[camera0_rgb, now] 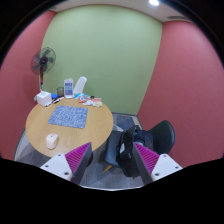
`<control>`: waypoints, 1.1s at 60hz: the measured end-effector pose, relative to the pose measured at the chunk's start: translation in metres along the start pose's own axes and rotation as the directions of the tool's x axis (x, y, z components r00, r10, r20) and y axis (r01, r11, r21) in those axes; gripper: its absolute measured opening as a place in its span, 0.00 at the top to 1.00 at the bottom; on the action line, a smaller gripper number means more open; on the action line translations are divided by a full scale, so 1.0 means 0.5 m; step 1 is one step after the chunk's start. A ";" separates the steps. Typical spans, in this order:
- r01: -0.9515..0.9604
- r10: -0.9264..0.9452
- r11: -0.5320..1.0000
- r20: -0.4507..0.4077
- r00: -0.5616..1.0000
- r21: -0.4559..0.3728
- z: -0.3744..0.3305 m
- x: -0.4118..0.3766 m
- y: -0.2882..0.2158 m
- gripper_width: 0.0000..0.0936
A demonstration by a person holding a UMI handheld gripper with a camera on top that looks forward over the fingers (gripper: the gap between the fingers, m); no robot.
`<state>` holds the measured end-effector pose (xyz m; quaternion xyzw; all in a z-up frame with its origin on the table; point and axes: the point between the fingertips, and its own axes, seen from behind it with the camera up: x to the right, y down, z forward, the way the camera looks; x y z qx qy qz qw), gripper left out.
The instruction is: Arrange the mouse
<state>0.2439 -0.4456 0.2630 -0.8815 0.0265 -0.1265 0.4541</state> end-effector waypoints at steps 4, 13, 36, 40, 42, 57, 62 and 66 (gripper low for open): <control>-0.001 0.001 1.000 -0.006 1.000 -0.004 -0.002 -0.001 0.001 0.11; -0.008 0.008 1.000 -0.030 1.000 -0.019 -0.020 -0.024 0.026 0.11; -0.079 0.086 0.986 0.046 0.995 -0.144 -0.019 -0.357 0.234 0.11; -0.081 0.094 0.987 0.081 0.992 -0.142 0.006 -0.440 0.241 0.11; -0.076 0.091 0.987 0.098 0.991 -0.144 0.026 -0.478 0.240 0.11; -0.073 0.089 0.993 0.168 0.982 -0.098 0.247 -0.669 0.176 0.11; -0.074 0.091 0.992 0.185 0.979 -0.098 0.326 -0.711 0.167 0.11; -0.059 0.074 0.994 0.180 0.981 -0.091 0.382 -0.724 0.160 0.11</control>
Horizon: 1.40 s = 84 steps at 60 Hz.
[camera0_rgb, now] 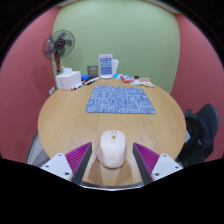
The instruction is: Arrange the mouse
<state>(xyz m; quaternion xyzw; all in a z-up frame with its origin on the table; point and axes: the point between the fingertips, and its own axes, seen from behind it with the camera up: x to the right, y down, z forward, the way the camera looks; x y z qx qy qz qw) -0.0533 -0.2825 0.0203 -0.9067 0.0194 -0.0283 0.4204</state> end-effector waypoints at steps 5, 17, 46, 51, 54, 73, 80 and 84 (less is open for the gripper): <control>0.007 -0.007 1.000 -0.005 1.000 -0.010 0.055 0.002 0.001 0.16; -0.018 0.019 1.000 0.037 0.999 -0.012 0.095 0.000 0.001 0.43; -0.022 0.022 1.000 0.027 0.999 0.022 0.000 -0.008 -0.129 0.58; -0.024 0.023 0.996 0.018 1.000 0.090 -0.054 -0.005 -0.242 0.58; -0.016 0.015 0.989 0.011 1.000 0.144 -0.075 0.001 -0.319 0.58; -0.019 0.012 0.970 0.030 0.999 0.242 0.139 0.077 -0.605 0.58; -0.039 0.032 0.991 0.059 0.998 0.127 0.317 0.085 -0.535 0.58; -0.032 0.027 0.997 0.065 0.998 0.076 0.393 0.088 -0.491 0.58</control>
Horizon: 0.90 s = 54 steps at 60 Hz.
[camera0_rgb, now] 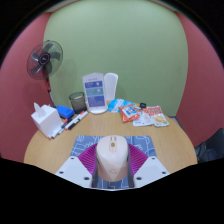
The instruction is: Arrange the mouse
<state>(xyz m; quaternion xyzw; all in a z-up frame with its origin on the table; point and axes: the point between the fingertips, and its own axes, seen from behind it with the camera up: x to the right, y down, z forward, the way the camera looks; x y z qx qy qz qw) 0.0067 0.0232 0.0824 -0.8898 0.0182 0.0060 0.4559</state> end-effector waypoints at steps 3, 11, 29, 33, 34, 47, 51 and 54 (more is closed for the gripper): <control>0.010 -0.010 0.999 0.008 1.000 -0.034 0.042 0.004 0.035 0.58; 0.016 -0.014 0.994 0.016 1.000 -0.107 0.114 0.010 0.116 0.53; 0.041 -0.038 0.993 0.029 0.999 -0.111 0.070 -0.001 0.099 0.12; 0.041 -0.040 0.995 0.017 0.999 -0.096 0.024 -0.005 0.078 0.11; 0.041 -0.039 0.995 0.015 0.999 -0.093 0.011 -0.007 0.074 0.10; 0.026 -0.027 0.999 -0.031 0.999 -0.026 -0.214 -0.040 0.027 0.10; 0.029 -0.029 1.000 -0.053 0.998 -0.001 -0.292 -0.052 0.024 0.10; 0.035 -0.034 0.999 -0.074 0.997 0.020 -0.348 -0.057 0.025 0.10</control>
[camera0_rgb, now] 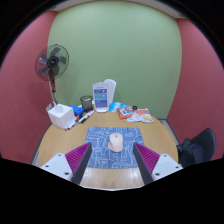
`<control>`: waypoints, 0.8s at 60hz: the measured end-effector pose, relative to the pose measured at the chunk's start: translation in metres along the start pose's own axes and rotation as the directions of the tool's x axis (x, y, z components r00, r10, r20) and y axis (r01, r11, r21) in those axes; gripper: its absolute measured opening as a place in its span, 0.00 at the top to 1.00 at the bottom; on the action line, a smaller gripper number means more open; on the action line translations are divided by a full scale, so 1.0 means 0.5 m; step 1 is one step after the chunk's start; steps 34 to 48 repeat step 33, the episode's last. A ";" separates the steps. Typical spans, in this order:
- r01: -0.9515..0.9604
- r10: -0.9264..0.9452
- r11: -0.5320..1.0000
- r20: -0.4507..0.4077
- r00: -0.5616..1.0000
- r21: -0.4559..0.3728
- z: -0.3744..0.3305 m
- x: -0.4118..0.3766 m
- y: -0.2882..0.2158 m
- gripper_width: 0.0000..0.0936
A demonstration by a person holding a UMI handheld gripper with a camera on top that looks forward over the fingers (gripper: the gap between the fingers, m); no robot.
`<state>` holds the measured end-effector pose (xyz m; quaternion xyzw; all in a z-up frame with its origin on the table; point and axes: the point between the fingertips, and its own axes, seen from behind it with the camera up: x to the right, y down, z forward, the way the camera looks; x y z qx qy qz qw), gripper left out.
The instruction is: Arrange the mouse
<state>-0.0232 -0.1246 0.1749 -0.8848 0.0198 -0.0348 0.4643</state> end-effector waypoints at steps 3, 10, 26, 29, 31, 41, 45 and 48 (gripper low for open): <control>0.005 -0.004 1.000 -0.017 1.000 0.008 -0.053 -0.003 0.006 0.10; 0.004 -0.004 1.000 -0.044 0.999 0.013 -0.161 -0.013 0.035 0.10; 0.015 -0.014 1.000 -0.059 0.998 0.026 -0.287 -0.026 0.072 0.10; 0.016 -0.014 0.999 -0.065 0.998 0.030 -0.297 -0.027 0.079 0.10; 0.019 -0.017 0.999 -0.063 0.998 0.029 -0.302 -0.028 0.079 0.10; 0.022 -0.020 0.999 -0.062 0.998 0.032 -0.307 -0.029 0.076 0.10; 0.022 -0.020 0.999 -0.062 0.998 0.032 -0.307 -0.029 0.076 0.10; 0.022 -0.020 0.999 -0.062 0.998 0.032 -0.307 -0.029 0.076 0.10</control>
